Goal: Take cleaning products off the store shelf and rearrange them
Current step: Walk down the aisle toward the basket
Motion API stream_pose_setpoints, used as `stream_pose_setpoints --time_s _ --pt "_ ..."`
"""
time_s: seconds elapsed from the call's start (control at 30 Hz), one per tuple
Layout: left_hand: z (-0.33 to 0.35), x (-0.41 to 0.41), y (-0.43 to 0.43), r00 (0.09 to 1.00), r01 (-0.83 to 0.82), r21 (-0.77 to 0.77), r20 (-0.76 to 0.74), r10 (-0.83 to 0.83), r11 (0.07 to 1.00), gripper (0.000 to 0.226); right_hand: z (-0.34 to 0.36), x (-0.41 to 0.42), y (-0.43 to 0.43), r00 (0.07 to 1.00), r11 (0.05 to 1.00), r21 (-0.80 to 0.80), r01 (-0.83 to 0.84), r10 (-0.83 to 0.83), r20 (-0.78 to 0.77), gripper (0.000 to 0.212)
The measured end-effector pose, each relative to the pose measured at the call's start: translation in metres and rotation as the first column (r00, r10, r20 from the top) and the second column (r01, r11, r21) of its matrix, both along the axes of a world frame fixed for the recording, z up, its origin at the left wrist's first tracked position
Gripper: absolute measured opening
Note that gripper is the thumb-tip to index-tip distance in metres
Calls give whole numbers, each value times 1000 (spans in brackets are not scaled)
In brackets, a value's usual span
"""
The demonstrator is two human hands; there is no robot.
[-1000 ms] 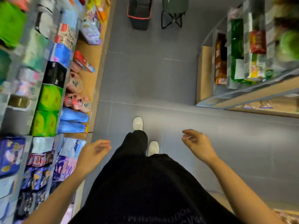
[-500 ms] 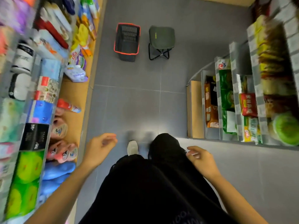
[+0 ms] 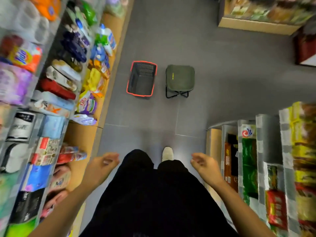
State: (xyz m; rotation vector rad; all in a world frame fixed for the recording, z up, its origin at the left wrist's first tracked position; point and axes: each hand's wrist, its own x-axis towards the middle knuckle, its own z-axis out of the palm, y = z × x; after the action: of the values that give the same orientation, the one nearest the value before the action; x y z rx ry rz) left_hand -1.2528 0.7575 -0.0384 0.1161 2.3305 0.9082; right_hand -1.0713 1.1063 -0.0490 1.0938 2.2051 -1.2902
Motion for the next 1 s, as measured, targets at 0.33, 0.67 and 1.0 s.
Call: stream_pose_setpoints --time_s 0.33,0.67,1.0 --pt "-21 -151 78 971 -227 41 93 222 973 20 10 -262 98 966 967 3 -254 254 -45 27" --pt "-40 -393 205 956 -289 211 113 270 934 14 38 -471 184 932 930 87 -357 349 98 28" --pt "-53 -556 316 950 -310 267 120 287 913 19 57 -658 293 869 862 111 -495 487 87 21"
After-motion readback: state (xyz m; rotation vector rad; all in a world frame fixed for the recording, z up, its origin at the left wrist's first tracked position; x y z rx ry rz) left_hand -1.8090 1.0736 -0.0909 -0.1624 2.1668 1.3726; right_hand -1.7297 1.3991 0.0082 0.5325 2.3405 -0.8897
